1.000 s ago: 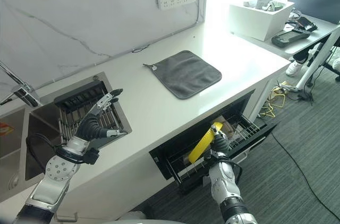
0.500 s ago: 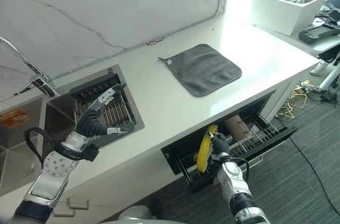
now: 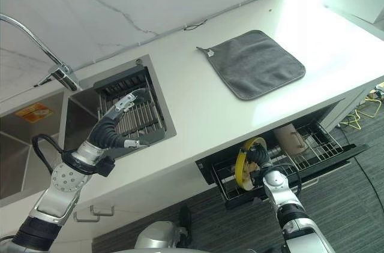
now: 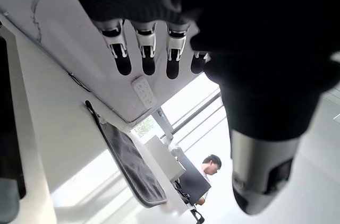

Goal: Place the dishes in the dishwasher.

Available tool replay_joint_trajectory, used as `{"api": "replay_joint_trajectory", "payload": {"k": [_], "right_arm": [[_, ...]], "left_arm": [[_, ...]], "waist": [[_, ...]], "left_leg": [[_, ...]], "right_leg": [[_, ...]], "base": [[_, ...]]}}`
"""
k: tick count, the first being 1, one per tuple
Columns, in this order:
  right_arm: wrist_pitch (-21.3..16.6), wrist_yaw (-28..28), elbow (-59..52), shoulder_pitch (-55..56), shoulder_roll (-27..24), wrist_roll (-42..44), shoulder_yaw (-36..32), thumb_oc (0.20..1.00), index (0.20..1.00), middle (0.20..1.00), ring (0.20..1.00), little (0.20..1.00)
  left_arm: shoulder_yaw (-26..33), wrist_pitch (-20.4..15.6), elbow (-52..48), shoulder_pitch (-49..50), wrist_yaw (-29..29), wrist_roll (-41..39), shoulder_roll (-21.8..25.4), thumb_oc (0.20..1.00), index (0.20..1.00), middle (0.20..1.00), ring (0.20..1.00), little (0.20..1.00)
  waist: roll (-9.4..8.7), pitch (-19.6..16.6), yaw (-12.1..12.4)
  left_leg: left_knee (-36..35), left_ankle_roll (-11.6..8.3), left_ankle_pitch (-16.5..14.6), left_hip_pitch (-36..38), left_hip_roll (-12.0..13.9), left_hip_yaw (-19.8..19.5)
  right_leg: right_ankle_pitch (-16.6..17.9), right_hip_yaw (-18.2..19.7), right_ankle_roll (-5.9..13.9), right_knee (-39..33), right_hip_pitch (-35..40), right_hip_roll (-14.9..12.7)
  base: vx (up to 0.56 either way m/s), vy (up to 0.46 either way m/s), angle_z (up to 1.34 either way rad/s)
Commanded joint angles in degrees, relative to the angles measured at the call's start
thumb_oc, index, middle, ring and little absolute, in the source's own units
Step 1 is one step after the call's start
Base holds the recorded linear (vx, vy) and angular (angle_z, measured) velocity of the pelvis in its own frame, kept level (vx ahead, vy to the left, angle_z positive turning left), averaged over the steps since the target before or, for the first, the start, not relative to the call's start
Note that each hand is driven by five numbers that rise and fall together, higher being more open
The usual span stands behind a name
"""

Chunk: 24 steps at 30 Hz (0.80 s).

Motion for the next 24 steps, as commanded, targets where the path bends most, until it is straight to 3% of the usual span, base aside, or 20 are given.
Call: {"api": "replay_joint_trajectory", "payload": {"k": [1, 5, 13, 21, 24], "right_arm": [[-3.68, -2.52, -2.47, -10.30, -1.36, -8.81, 2.90, 0.200, 0.200, 0.200, 0.200, 0.200], [-2.07, -1.54, -1.30, -13.09, -3.92, -16.63, 7.11, 0.200, 0.200, 0.200, 0.200, 0.200], [-6.20, 3.80, 2.32, -19.21, -8.69, -29.62, 17.13, 0.200, 0.200, 0.200, 0.200, 0.200], [-7.54, 6.15, 7.17, -25.34, -9.78, -32.38, 21.74, 0.200, 0.200, 0.200, 0.200, 0.200], [-8.78, 6.51, 9.08, -27.36, -9.46, -38.22, 24.33, 0.200, 0.200, 0.200, 0.200, 0.200]], "left_arm": [[-0.17, -4.29, -2.94, -3.02, 0.87, -4.12, 0.81, 1.000, 1.000, 1.000, 1.000, 1.000], [-0.02, -5.20, -2.65, -4.11, 0.69, -4.59, 2.72, 1.000, 1.000, 1.000, 1.000, 1.000], [-0.75, -7.66, -1.95, -7.40, 0.37, -4.29, 5.59, 1.000, 1.000, 1.000, 1.000, 1.000], [-0.69, -8.72, -1.90, -11.21, 0.75, -5.25, 8.31, 1.000, 1.000, 1.000, 1.000, 1.000], [-0.73, -9.42, -1.67, -12.56, 0.93, -5.96, 9.15, 1.000, 1.000, 1.000, 1.000, 1.000]], "waist": [[1.69, -0.50, 3.87], [0.78, 1.09, 4.60], [-0.61, 4.51, 6.74], [-0.53, 6.80, 8.35], [-0.30, 7.46, 9.04]], "left_leg": [[7.56, 1.83, -6.35, -3.36, -1.17, -4.37], [8.50, 1.56, -6.12, -4.87, -0.80, -5.02], [8.86, 1.20, -4.62, -7.42, 0.13, -5.91], [8.95, 1.17, -3.31, -10.57, 0.20, -6.84], [8.74, 1.04, -2.64, -11.80, 0.32, -6.78]], "right_leg": [[1.30, -2.76, -0.14, 10.13, -3.55, -4.56], [1.49, -2.61, -0.02, 10.45, -4.30, -4.26], [2.43, -2.92, 0.98, 10.42, -5.44, -3.64], [2.79, -2.40, 1.36, 10.20, -7.78, -2.97], [2.98, -2.40, 1.47, 9.70, -8.49, -2.57]], "base": [[-0.06, -0.065, 0.09], [-0.08, -0.094, 0.08], [-0.08, -0.094, 0.03], [-0.07, -0.059, 0.08], [-0.06, -0.023, 0.00]]}}
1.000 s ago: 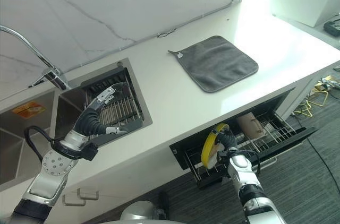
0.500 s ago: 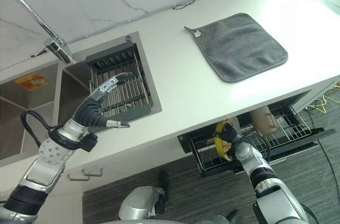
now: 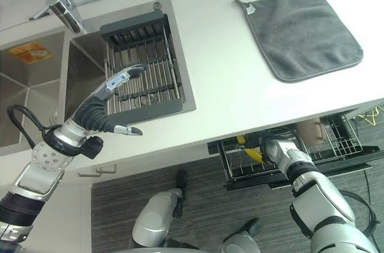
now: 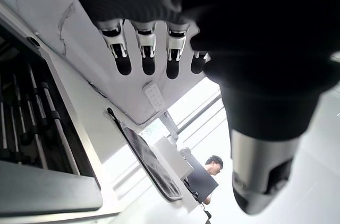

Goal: Place the dishes in the dishwasher.

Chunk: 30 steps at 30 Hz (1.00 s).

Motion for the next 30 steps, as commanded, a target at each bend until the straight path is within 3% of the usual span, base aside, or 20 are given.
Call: {"api": "replay_joint_trajectory", "payload": {"k": [1, 6, 10, 20, 21, 30], "right_arm": [[-2.42, -1.12, 1.14, -7.77, -1.38, -4.09, 4.34, 0.200, 0.200, 0.200, 0.200, 0.200], [-1.23, -1.85, 1.58, -8.08, -0.72, -3.06, 6.14, 0.200, 0.200, 0.200, 0.200, 0.200], [1.51, -8.28, 2.39, -9.03, -0.35, -4.03, 5.62, 0.200, 0.200, 0.200, 0.200, 0.200], [7.23, -14.33, 3.47, -15.84, -2.20, 2.81, 1.37, 0.200, 0.200, 0.200, 0.200, 0.200], [9.46, -12.24, 4.00, -16.20, -1.99, 3.65, 0.91, 1.000, 1.000, 1.000, 1.000, 1.000], [13.85, -7.10, 7.40, -13.44, 1.14, 3.16, -0.58, 1.000, 1.000, 1.000, 1.000, 1.000]], "left_arm": [[-0.54, -4.22, -1.90, -3.48, 1.40, -3.74, -0.11, 1.000, 1.000, 1.000, 1.000, 1.000], [-0.49, -4.92, -2.00, -4.05, 1.30, -4.11, 0.66, 1.000, 1.000, 1.000, 1.000, 1.000], [-0.47, -4.56, -3.08, -4.59, 1.58, -4.30, 0.82, 1.000, 1.000, 1.000, 1.000, 1.000], [-0.38, -3.70, -4.47, -5.89, 6.04, -4.73, 2.14, 1.000, 1.000, 1.000, 1.000, 1.000], [-0.61, -3.36, -4.25, -6.44, 7.00, -4.50, 2.16, 1.000, 1.000, 1.000, 1.000, 1.000], [-1.70, -2.89, -3.53, -8.21, 10.13, -3.35, 1.59, 1.000, 1.000, 1.000, 1.000, 1.000]], "waist": [[2.40, -0.23, 3.60], [2.28, 0.32, 4.05], [2.48, 1.11, 4.44], [2.55, 3.94, 4.00], [2.45, 3.94, 3.71], [2.64, 3.94, 3.08]], "left_leg": [[2.54, 1.18, -2.30, -1.44, -1.73, -3.87], [2.15, 1.14, -1.91, -1.97, -1.53, -3.26], [2.70, 1.18, -1.72, -3.67, -1.55, -3.46], [4.47, 0.54, -0.99, -9.80, 0.08, -2.09], [4.64, 0.50, -0.93, -10.59, 0.28, -1.66], [4.47, 0.57, -1.17, -11.01, 0.35, -1.09]], "right_leg": [[2.71, -0.83, 1.50, 7.62, -2.39, -3.73], [2.93, -1.54, 1.55, 7.42, -2.57, -3.63], [3.20, -1.46, 1.57, 7.70, -3.92, -3.89], [4.21, -1.13, 1.53, 8.23, -9.77, -3.68], [4.34, -1.00, 1.50, 8.31, -10.72, -3.61], [4.32, -0.41, 1.45, 8.64, -12.31, -3.68]], "base": [[-0.06, -0.005, 0.01], [-0.01, 0.000, 0.00], [0.00, 0.004, 0.03], [-0.05, 0.042, -0.02], [-0.06, 0.025, -0.03], [-0.02, 0.022, -0.03]]}}
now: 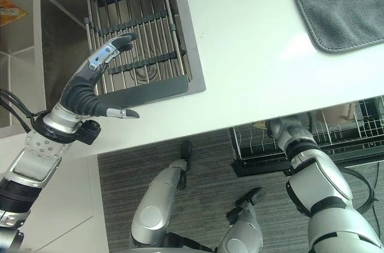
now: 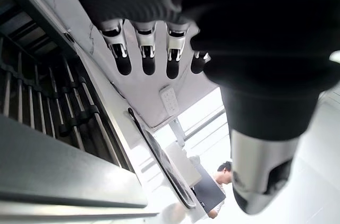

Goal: Place the dishes in the dishwasher.

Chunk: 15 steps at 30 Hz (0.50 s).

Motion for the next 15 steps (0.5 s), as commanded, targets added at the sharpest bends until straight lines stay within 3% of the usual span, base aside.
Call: {"api": "replay_joint_trajectory", "payload": {"k": [1, 9, 15], "right_arm": [[1.09, 1.09, 3.05, -3.90, 0.90, 0.97, 0.45, 1.000, 1.000, 1.000, 1.000, 1.000], [-0.04, -2.60, 3.52, -2.28, 2.32, 8.68, -1.47, 1.000, 1.000, 1.000, 1.000, 1.000], [-5.44, -7.60, -1.25, 1.34, 3.14, 25.09, -7.61, 1.000, 1.000, 1.000, 1.000, 1.000]], "left_arm": [[-0.02, -1.82, -2.14, -2.77, 2.79, -1.65, -0.97, 1.000, 1.000, 1.000, 1.000, 1.000], [0.04, -0.61, -2.29, -3.38, 3.21, -2.41, -0.54, 1.000, 1.000, 1.000, 1.000, 1.000], [0.73, 1.46, -2.72, -2.58, 4.27, -1.49, -1.67, 1.000, 1.000, 1.000, 1.000, 1.000]], "waist": [[2.85, -1.07, 2.14], [2.32, -1.07, 1.89], [2.10, -1.07, 0.07]], "left_leg": [[-2.48, -0.73, 0.15, 1.04, -1.31, -1.42], [-2.97, -0.84, 0.10, 2.12, -1.01, -1.10], [-3.73, -0.67, -0.19, 4.32, -0.79, -0.14]], "right_leg": [[2.19, -0.87, 2.60, 7.54, -2.49, -3.93], [2.20, -0.67, 2.57, 7.21, -1.78, -3.34], [1.95, 0.35, 2.42, 7.40, -1.17, -2.86]], "base": [[0.00, 0.000, 0.00], [0.00, 0.001, 0.00], [-0.03, 0.039, -0.07]]}}
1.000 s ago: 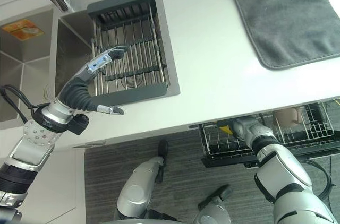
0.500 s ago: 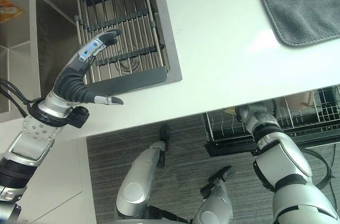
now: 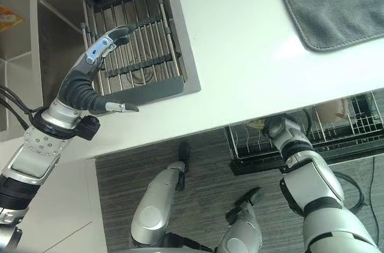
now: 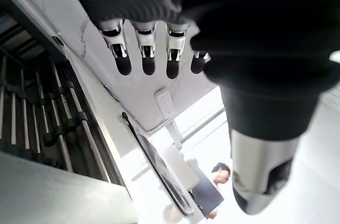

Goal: Place the dishes in the dishwasher.

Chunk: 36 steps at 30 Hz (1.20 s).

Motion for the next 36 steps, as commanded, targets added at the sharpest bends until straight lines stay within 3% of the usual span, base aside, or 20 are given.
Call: {"api": "replay_joint_trajectory", "payload": {"k": [1, 7, 10, 13, 20, 27, 36], "right_arm": [[-6.20, -3.63, -5.15, 1.77, 0.25, 10.70, -2.21, 1.000, 1.000, 1.000, 1.000, 1.000], [-3.79, -5.84, -19.55, 10.10, 0.39, 11.28, -4.36, 1.000, 1.000, 1.000, 1.000, 1.000], [-0.62, -7.31, -29.65, 17.39, 1.89, 8.85, -6.33, 1.000, 1.000, 1.000, 1.000, 1.000], [0.08, -8.75, -33.00, 20.13, 2.44, 7.86, -6.99, 1.000, 1.000, 1.000, 1.000, 1.000], [-2.68, -8.43, -46.08, 32.99, 2.78, 2.79, -10.38, 1.000, 1.000, 1.000, 1.000, 1.000], [-5.65, -7.91, -55.06, 42.46, 5.13, 2.42, -14.78, 1.000, 1.000, 1.000, 1.000, 1.000], [-7.37, -9.62, -64.53, 46.70, 5.24, 4.39, -19.61, 1.000, 1.000, 1.000, 1.000, 1.000]], "left_arm": [[1.19, -0.50, -2.31, -1.01, 3.10, -0.68, -3.33, 1.000, 1.000, 1.000, 1.000, 1.000], [3.16, 0.28, -2.10, 2.17, 5.30, 2.49, -5.35, 1.000, 1.000, 1.000, 1.000, 1.000], [4.30, 0.49, -1.52, 4.62, 6.62, 5.47, -7.45, 1.000, 1.000, 1.000, 1.000, 1.000], [4.68, 0.50, -1.28, 5.80, 7.09, 6.08, -8.18, 1.000, 1.000, 1.000, 1.000, 1.000], [5.99, 1.10, 0.07, 12.59, 5.32, 5.91, -11.60, 1.000, 1.000, 1.000, 1.000, 1.000], [9.39, -0.77, 0.64, 18.82, 6.91, 6.54, -13.21, 1.000, 1.000, 1.000, 1.000, 1.000], [12.41, -0.17, 0.99, 23.35, 5.79, 6.28, -14.47, 1.000, 1.000, 1.000, 1.000, 1.000]], "waist": [[2.07, -1.00, 0.53], [1.05, -1.00, -2.51], [-0.03, -1.02, -4.82], [-0.43, -1.21, -5.60], [-2.08, -4.47, -9.02], [-3.39, -8.58, -11.96], [-3.79, -14.75, -13.64]], "left_leg": [[-4.25, -0.61, -0.12, 3.79, -1.31, -1.09], [-4.64, -0.68, -0.64, 5.94, -0.64, 0.26], [-5.02, -0.78, -1.16, 8.19, -0.11, 1.33], [-5.36, -0.76, -1.46, 9.56, -0.04, 1.56], [-6.21, -0.92, -2.55, 14.10, 0.53, 3.82], [-7.17, -0.98, -3.27, 18.70, 1.22, 5.10], [-10.42, -0.83, -3.72, 24.61, 0.38, 4.68]], "right_leg": [[1.14, -0.08, 3.12, 7.36, -1.59, -3.05], [0.62, 1.61, 2.99, 7.47, -1.58, -2.44], [0.07, 2.90, 3.06, 6.97, -0.64, -1.63], [-0.06, 3.36, 3.14, 6.53, 0.28, -1.25], [-0.81, 4.98, 3.40, 4.71, 3.46, 0.51], [-1.89, 6.98, 3.30, 3.76, 6.48, 2.10], [-3.32, 9.18, 3.18, 1.27, 10.88, 4.27]], "base": [[-0.03, 0.074, -0.07], [-0.04, 0.041, -0.10], [-0.06, 0.010, -0.23], [-0.03, 0.003, -0.18], [-0.02, 0.018, -0.17], [0.01, -0.002, -0.18], [0.06, -0.021, -0.18]]}}
